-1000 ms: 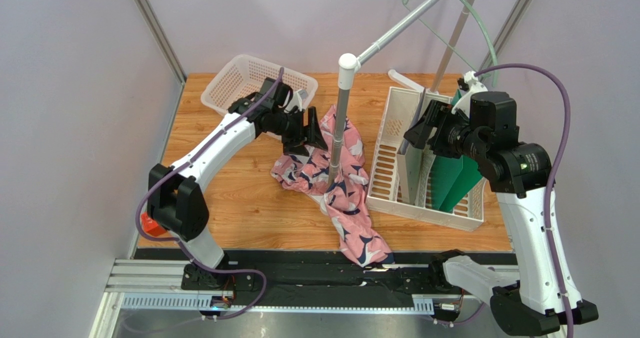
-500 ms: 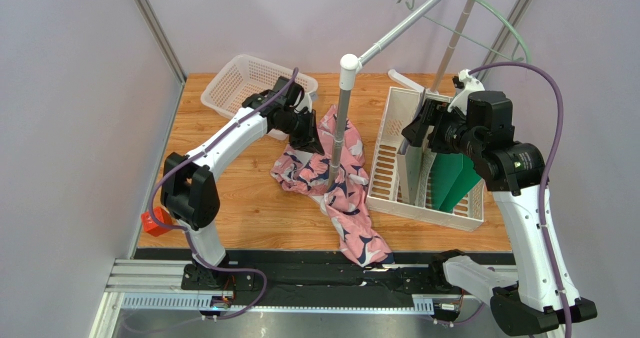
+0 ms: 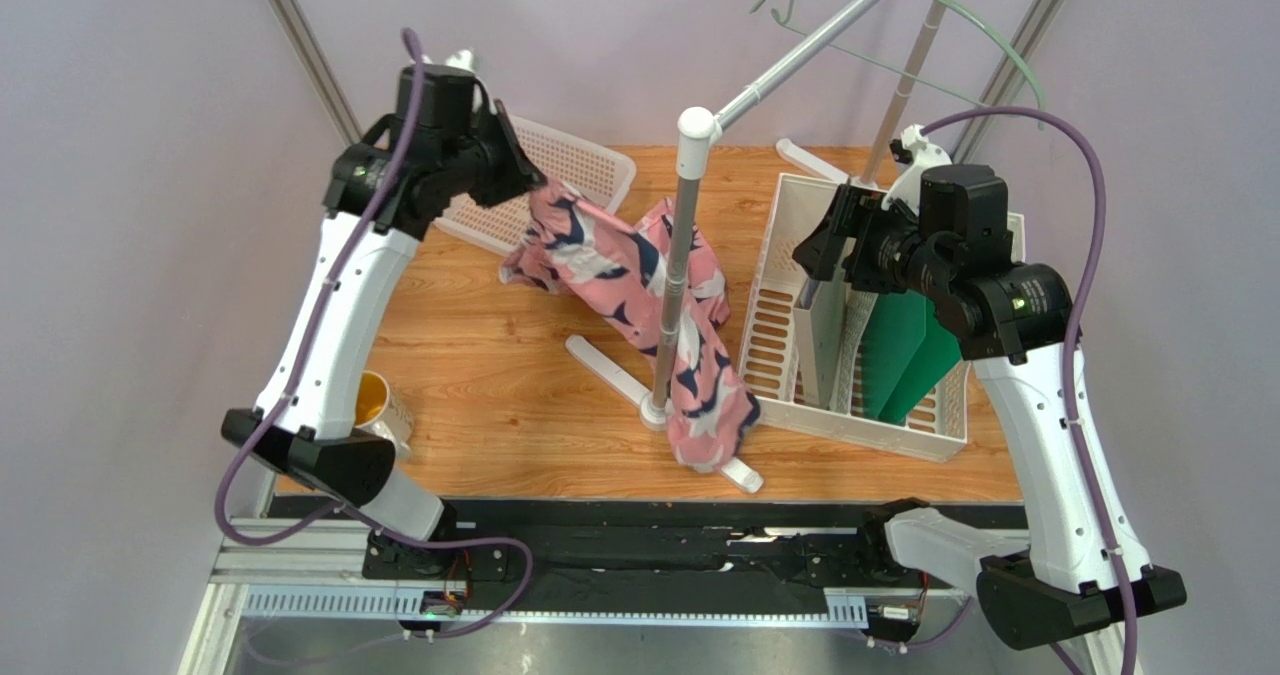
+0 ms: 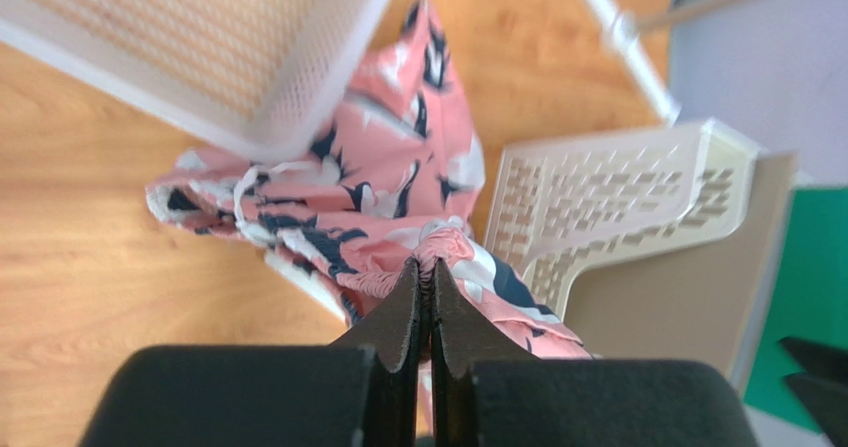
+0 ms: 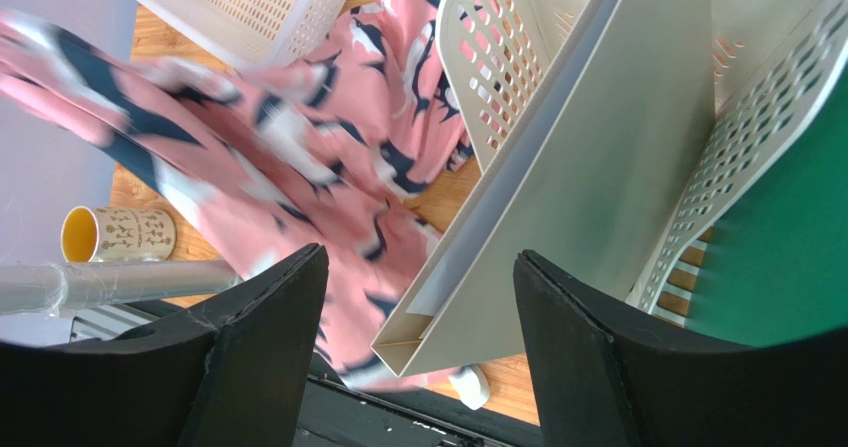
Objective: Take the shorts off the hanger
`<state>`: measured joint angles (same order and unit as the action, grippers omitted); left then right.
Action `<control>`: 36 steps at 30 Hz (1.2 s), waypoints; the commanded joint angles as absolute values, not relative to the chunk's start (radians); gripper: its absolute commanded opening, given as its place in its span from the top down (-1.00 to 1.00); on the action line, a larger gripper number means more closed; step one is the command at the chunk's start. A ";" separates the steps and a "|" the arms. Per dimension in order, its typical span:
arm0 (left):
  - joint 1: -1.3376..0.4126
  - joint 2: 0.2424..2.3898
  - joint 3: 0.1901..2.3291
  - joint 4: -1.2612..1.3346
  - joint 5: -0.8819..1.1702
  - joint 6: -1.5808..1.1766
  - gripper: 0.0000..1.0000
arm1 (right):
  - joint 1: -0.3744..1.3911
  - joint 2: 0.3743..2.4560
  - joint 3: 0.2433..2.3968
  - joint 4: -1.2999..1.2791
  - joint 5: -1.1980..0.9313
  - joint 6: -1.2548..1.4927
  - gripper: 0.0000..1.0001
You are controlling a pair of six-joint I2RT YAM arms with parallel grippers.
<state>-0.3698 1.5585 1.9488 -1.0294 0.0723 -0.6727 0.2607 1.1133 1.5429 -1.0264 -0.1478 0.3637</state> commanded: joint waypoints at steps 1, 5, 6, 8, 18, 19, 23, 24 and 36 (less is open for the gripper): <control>-0.353 1.490 2.121 -1.071 -0.100 -0.664 1.00 | 0.284 1.124 1.589 -0.983 -0.156 0.336 -0.46; -0.348 1.463 2.297 -1.043 -0.158 -0.579 1.00 | 0.298 1.126 1.589 -0.976 -0.141 0.330 -0.46; -0.348 1.457 2.322 -1.032 -0.156 -0.559 1.00 | 0.298 1.124 1.586 -0.974 -0.141 0.331 -0.46; -0.348 1.422 2.350 -0.965 -0.140 -0.502 1.00 | 0.298 1.123 1.580 -0.970 -0.138 0.333 -0.46; -0.348 1.368 2.433 -0.890 -0.017 -0.506 1.00 | 0.307 1.141 1.589 -0.971 -0.146 0.334 -0.46; -0.348 1.368 2.433 -0.884 -0.008 -0.508 1.00 | 0.308 1.143 1.592 -0.974 -0.144 0.336 -0.46; -0.348 1.365 2.419 -0.816 0.135 -0.528 1.00 | 0.321 1.146 1.600 -0.980 -0.138 0.330 -0.46; -0.348 1.364 2.413 -0.810 0.147 -0.529 1.00 | 0.322 1.146 1.600 -0.980 -0.138 0.327 -0.46; -0.266 1.422 2.243 -1.055 0.057 -0.618 1.00 | 0.348 1.150 1.605 -0.988 -0.123 0.319 -0.46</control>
<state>-0.3195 1.3884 2.2459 -0.9848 0.0628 -0.5728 0.3382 1.1549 1.5753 -1.0122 -0.1425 0.3416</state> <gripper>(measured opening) 0.007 0.733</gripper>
